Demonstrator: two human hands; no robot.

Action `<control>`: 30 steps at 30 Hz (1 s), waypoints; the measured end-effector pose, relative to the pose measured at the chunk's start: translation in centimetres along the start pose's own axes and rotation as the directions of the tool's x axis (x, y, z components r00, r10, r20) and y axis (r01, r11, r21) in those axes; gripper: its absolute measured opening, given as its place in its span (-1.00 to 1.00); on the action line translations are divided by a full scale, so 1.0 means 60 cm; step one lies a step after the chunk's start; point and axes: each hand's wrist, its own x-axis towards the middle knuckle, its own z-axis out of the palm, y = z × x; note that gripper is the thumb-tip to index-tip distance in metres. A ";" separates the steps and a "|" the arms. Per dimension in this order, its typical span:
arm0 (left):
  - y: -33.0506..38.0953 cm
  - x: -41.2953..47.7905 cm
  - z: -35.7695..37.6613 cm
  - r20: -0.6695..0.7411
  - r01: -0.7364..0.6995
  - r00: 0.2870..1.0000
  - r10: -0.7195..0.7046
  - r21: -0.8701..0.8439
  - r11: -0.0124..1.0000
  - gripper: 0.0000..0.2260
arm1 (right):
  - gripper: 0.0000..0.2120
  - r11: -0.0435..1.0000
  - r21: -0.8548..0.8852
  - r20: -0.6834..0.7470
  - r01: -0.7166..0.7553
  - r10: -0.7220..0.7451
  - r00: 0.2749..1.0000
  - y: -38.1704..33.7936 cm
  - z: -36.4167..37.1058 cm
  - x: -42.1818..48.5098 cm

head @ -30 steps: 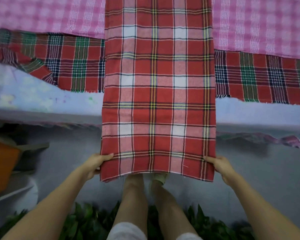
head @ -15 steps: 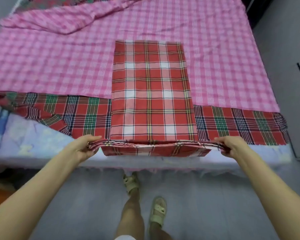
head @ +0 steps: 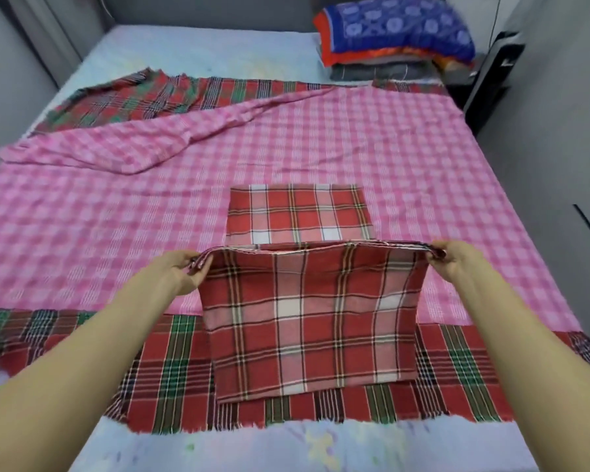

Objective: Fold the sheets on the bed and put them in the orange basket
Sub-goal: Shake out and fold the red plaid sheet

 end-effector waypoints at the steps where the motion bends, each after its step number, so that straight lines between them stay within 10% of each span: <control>1: 0.016 0.009 0.026 -0.002 -0.006 1.000 0.006 -0.029 1.000 -0.80 | -0.70 1.000 0.011 -0.006 0.003 -0.002 1.000 -0.015 0.022 0.018; 24: 0.189 0.492 0.401 -0.152 -0.054 0.988 0.014 -0.259 0.964 -0.83 | -0.87 0.990 -0.137 -0.094 -0.018 0.005 0.996 -0.136 0.377 0.537; 30: 0.147 0.574 0.379 -0.127 -0.326 0.926 0.357 0.213 0.921 -0.77 | -0.77 0.966 -0.230 -0.061 0.117 -0.134 0.989 -0.068 0.389 0.583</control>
